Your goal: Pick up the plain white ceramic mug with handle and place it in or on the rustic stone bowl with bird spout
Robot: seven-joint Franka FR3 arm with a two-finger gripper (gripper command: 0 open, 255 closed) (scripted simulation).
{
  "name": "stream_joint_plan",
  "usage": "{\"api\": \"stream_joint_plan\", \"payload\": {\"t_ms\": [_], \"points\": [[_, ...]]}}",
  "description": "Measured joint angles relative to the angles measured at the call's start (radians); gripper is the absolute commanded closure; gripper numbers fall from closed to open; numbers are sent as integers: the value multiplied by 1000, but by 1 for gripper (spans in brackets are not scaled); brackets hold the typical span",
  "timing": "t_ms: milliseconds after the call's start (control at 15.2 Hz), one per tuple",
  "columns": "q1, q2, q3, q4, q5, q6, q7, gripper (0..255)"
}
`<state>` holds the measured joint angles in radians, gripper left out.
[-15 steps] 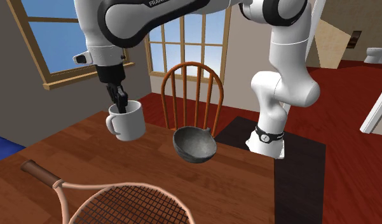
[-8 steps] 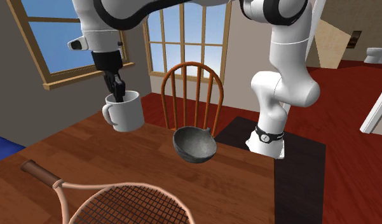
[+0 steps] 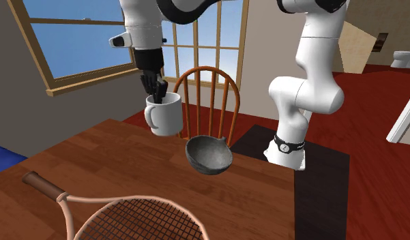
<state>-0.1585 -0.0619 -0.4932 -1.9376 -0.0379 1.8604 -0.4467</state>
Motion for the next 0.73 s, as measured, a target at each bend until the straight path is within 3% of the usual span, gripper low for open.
{"api": "stream_joint_plan", "payload": {"t_ms": [396, 726], "points": [[4, -262, 66, -233, -105, -12, 119, 255], [-9, -410, 112, -369, -142, -23, 180, 255]]}}
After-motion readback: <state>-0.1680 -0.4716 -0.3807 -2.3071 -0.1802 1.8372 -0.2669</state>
